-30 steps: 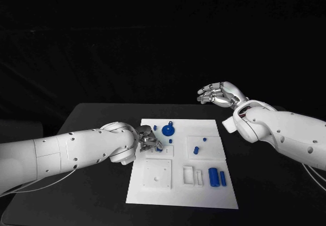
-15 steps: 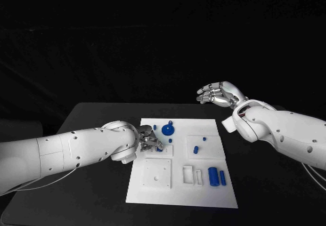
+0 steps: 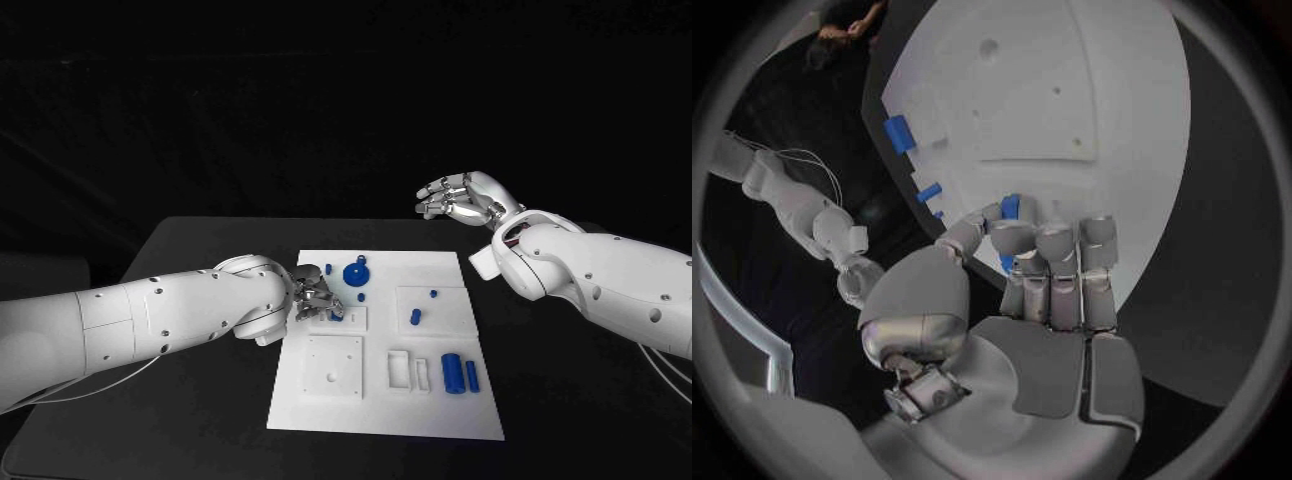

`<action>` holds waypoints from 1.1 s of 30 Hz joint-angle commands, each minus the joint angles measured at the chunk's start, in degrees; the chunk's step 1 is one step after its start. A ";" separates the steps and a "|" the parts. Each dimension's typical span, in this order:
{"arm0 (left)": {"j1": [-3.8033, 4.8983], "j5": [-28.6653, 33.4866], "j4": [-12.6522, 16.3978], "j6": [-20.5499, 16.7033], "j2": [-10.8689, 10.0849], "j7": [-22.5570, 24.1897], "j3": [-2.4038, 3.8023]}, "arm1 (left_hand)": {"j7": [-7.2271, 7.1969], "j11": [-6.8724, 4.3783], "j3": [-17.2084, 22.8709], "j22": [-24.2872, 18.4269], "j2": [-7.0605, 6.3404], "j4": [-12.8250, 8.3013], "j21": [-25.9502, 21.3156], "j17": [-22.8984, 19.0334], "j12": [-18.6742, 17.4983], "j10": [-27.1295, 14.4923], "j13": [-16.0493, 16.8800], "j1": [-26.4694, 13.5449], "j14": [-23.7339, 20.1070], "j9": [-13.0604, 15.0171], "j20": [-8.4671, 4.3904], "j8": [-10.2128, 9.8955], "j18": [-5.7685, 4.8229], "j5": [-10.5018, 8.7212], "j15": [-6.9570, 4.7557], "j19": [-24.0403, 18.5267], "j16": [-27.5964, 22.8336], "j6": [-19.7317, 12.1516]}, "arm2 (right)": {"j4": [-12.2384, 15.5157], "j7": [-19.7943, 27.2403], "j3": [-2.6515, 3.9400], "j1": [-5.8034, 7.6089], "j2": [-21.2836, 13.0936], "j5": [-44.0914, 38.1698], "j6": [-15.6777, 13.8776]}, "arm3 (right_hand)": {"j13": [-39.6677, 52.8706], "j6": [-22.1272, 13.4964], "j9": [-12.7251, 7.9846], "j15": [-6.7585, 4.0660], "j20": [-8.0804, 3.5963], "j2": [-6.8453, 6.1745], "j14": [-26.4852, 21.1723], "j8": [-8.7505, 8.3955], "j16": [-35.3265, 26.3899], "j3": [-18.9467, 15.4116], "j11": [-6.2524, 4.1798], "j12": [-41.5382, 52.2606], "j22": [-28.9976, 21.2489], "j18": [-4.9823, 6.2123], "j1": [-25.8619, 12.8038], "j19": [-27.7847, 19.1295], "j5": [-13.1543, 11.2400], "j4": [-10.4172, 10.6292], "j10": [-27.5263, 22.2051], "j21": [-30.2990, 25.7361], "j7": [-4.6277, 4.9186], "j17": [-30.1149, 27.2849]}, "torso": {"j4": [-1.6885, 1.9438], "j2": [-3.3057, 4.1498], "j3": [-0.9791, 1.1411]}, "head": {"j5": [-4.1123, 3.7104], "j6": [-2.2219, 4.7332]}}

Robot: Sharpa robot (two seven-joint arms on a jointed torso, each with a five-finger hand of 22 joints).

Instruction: Assemble the parts on the task board

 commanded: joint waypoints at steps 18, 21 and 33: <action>-0.04 -0.64 -0.53 0.75 0.36 0.21 0.04 | -5.19 -1.52 0.38 0.16 0.68 0.14 0.21 -0.23 0.24 -1.49 0.13 -0.84 0.78 12.93 -7.28 -0.05 0.31 -0.55 -1.61 0.53 0.44 8.96 | 0.33 -0.08 0.03 0.03 0.02 -0.01 1.03 | -0.18 -0.09 -0.16 0.35 0.28 0.29 0.26 0.26 -0.38 -0.66 0.13 -0.68 -0.06 0.79 -0.36 -0.14 0.48 -0.01 0.50 -0.39 0.10 -0.18 | -0.02 -0.05 0.05 | -0.06 -0.32; -0.17 -0.63 -0.72 0.77 0.51 0.24 0.04 | -5.19 -1.52 0.40 0.18 0.71 0.21 0.20 -0.27 0.23 -1.48 0.14 -0.95 0.77 13.00 -7.30 -0.11 0.31 -1.00 -1.61 0.54 0.45 8.98 | 0.36 -0.10 0.03 0.03 0.01 -0.01 1.05 | -0.18 -0.08 -0.16 0.35 0.28 0.30 0.26 0.27 -0.39 -0.67 0.13 -0.70 -0.06 0.79 -0.35 -0.14 0.49 -0.02 0.51 -0.40 0.09 -0.19 | -0.02 -0.01 0.04 | -0.10 -0.27; -0.30 -0.62 -0.69 1.23 0.67 0.27 0.04 | -5.20 -1.52 0.46 0.21 0.73 0.26 0.17 -0.33 0.20 -1.47 0.17 -1.04 0.75 13.10 -7.31 -0.20 0.32 -1.62 -1.61 0.53 0.48 8.99 | 0.35 -0.13 0.03 0.03 0.03 -0.01 1.10 | -0.19 -0.08 -0.17 0.36 0.28 0.30 0.26 0.27 -0.41 -0.70 0.13 -0.77 -0.06 0.79 -0.36 -0.15 0.51 -0.02 0.53 -0.41 0.09 -0.20 | -0.01 0.00 0.04 | -0.21 -0.39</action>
